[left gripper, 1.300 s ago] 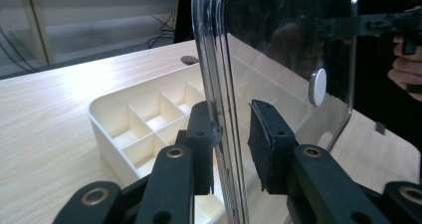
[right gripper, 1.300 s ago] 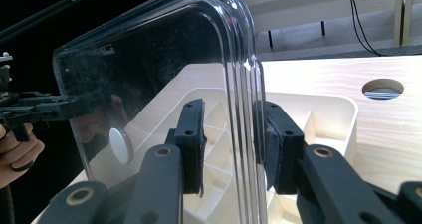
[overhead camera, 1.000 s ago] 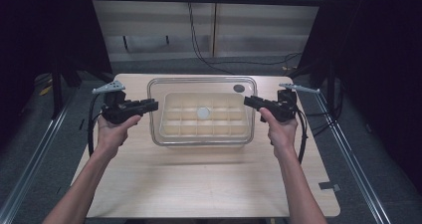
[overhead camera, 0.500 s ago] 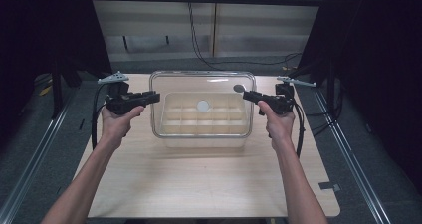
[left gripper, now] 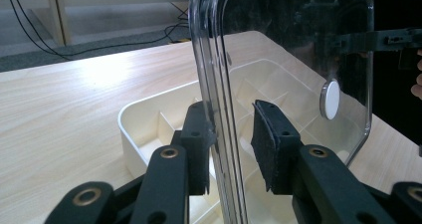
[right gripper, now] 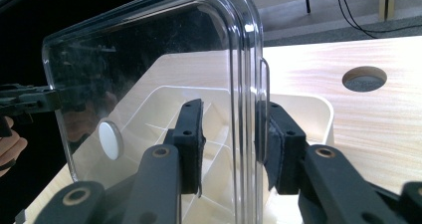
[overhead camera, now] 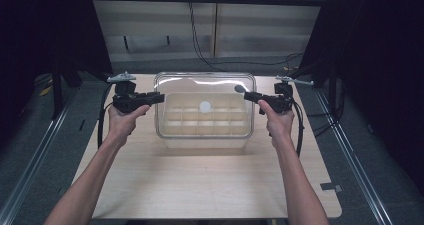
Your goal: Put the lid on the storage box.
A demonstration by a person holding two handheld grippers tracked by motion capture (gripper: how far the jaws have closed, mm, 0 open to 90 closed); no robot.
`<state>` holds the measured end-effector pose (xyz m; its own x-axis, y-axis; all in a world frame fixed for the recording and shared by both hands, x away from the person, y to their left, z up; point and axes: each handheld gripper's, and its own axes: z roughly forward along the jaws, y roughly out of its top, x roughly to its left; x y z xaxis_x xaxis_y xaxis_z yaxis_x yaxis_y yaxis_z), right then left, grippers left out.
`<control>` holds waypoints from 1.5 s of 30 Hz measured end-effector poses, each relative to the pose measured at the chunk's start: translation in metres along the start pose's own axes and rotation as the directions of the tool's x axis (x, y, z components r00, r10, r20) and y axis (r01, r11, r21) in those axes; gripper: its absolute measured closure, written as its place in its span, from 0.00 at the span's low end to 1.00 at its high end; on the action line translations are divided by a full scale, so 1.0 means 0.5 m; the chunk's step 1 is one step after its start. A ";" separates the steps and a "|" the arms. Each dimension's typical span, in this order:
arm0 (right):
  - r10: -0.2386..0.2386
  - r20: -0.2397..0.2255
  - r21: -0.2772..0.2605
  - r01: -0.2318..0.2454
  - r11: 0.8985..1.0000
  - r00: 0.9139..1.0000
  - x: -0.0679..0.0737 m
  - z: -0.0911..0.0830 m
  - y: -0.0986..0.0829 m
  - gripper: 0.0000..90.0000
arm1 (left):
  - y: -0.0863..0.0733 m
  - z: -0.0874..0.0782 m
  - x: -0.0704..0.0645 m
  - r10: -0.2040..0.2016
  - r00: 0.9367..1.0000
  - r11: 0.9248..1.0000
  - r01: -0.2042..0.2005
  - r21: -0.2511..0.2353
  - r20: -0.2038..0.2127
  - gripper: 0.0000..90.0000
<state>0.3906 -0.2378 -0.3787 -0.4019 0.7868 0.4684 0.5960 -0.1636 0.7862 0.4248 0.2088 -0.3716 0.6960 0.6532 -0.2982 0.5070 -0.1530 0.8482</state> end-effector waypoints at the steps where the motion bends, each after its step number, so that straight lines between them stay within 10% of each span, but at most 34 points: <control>1: 0.006 0.000 0.002 -0.006 1.000 1.000 -0.005 0.004 0.000 0.72 | 0.002 0.006 0.004 -0.006 1.000 1.000 0.006 0.000 0.004 0.76; 45: 0.030 0.126 0.101 -0.043 0.994 0.992 -0.072 0.115 -0.032 0.59 | -0.048 0.099 0.097 -0.100 0.995 0.990 0.102 0.102 -0.028 0.66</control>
<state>0.4355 -0.2293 -0.4312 -0.2931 0.8502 0.4374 0.6800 -0.1362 0.7204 0.4715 0.2075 -0.4279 0.6275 0.6858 -0.3687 0.6246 -0.1607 0.7642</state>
